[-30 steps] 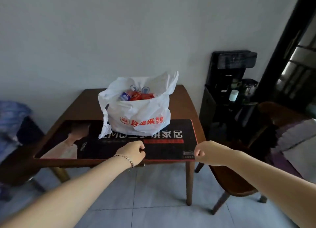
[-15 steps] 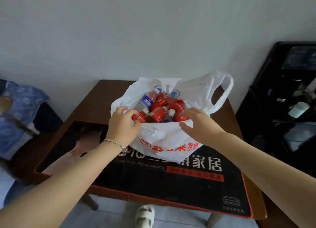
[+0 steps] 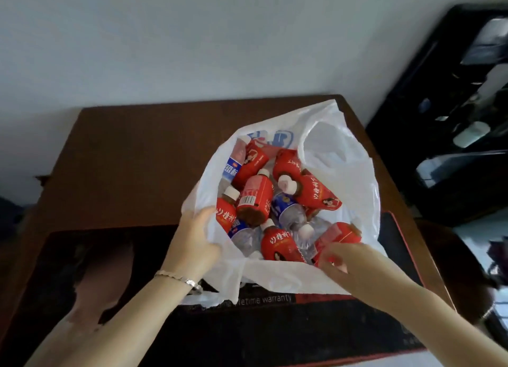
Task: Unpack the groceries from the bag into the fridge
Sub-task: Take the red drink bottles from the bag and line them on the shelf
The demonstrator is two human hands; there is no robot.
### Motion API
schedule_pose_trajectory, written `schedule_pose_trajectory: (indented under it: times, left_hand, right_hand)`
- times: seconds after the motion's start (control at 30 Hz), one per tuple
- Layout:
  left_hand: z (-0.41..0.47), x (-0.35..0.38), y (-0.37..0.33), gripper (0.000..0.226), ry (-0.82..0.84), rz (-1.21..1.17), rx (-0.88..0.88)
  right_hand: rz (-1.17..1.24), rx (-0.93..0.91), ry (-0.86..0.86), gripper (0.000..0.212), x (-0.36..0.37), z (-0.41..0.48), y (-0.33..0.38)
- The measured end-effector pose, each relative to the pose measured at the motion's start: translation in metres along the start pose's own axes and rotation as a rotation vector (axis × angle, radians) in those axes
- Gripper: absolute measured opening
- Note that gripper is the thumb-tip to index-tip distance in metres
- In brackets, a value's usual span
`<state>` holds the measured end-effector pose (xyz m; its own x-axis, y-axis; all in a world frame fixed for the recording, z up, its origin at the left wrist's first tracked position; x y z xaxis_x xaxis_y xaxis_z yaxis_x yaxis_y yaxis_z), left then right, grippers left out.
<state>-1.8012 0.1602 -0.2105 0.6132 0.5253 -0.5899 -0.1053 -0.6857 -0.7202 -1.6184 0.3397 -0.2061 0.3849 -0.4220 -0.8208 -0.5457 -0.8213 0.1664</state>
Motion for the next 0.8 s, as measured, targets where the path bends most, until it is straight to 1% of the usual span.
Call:
schedule_pose_trajectory:
  times: [0.03,0.07,0.13,0.2,0.27,0.3,0.37,0.43,0.5,0.53,0.57,0.6,0.67,0.7,0.73,0.77,0.8]
  left_hand:
    - [0.001,-0.004,0.001,0.071,-0.021,-0.026,0.017]
    - [0.002,-0.009,0.001,0.071,-0.039,-0.045,0.03]
    - [0.001,-0.016,-0.002,0.072,-0.057,-0.069,0.036]
    - [-0.002,-0.019,-0.007,0.071,-0.059,-0.062,0.041]
    - [-0.006,-0.021,-0.013,0.07,-0.064,-0.046,0.036]
    - [-0.006,-0.021,-0.013,0.069,-0.064,-0.044,0.025]
    - [-0.005,-0.022,-0.009,0.069,-0.057,-0.078,-0.01]
    - [-0.002,-0.021,-0.004,0.068,-0.069,-0.116,-0.036]
    - [-0.004,-0.02,-0.004,0.067,-0.093,-0.138,-0.072]
    - [-0.006,-0.02,-0.006,0.066,-0.119,-0.119,-0.076]
    - [-0.006,-0.02,-0.009,0.066,-0.179,-0.06,-0.042]
    - [-0.006,-0.021,-0.016,0.066,-0.259,0.008,0.057]
    - [-0.006,-0.019,-0.036,0.062,-0.366,0.08,0.31]
    - [-0.003,-0.016,-0.046,0.059,-0.359,0.061,0.381]
    - [0.001,-0.013,-0.058,0.055,-0.302,0.008,0.404]
    - [0.009,-0.008,-0.069,0.049,-0.201,-0.067,0.372]
    - [0.019,-0.001,-0.078,0.044,-0.084,-0.118,0.305]
  right_hand:
    - [0.008,-0.004,-0.065,0.023,-0.01,0.01,0.004]
    - [0.002,-0.014,-0.143,0.028,-0.022,0.023,0.009]
    - [-0.061,-0.04,-0.27,0.046,-0.045,0.052,0.023]
    - [-0.218,-0.054,-0.265,0.06,-0.053,0.087,0.035]
    - [-0.413,-0.05,-0.229,0.066,-0.05,0.119,0.039]
    - [-0.491,-0.044,-0.232,0.063,-0.049,0.131,0.04]
    - [-0.59,-0.027,-0.255,0.05,-0.05,0.146,0.041]
    - [-0.625,-0.048,-0.273,0.042,-0.049,0.149,0.042]
    - [-0.617,-0.077,-0.281,0.039,-0.051,0.141,0.039]
    - [-0.594,-0.084,-0.288,0.037,-0.055,0.134,0.035]
    - [-0.541,-0.077,-0.292,0.035,-0.059,0.126,0.029]
    - [-0.441,-0.051,-0.302,0.032,-0.064,0.117,0.022]
    - [-0.148,-0.008,-0.364,0.028,-0.074,0.094,0.007]
    - [-0.021,-0.014,-0.432,0.028,-0.079,0.081,0.003]
    - [0.075,-0.022,-0.5,0.028,-0.081,0.069,0.0]
    - [0.164,-0.025,-0.555,0.028,-0.082,0.057,-0.002]
    - [0.263,-0.018,-0.584,0.027,-0.081,0.048,-0.005]
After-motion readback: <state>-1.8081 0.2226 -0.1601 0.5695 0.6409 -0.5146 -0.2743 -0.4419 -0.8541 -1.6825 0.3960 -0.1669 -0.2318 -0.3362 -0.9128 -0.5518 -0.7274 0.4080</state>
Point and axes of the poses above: each hand's wrist, its own z-axis towards the middle knuckle, its own x-axis out of the palm, y = z × x, the point moved 5 cm from there along z, towards the middle knuckle, and after that the axes turned 11 degrees about -z, right-handed, at the moved point
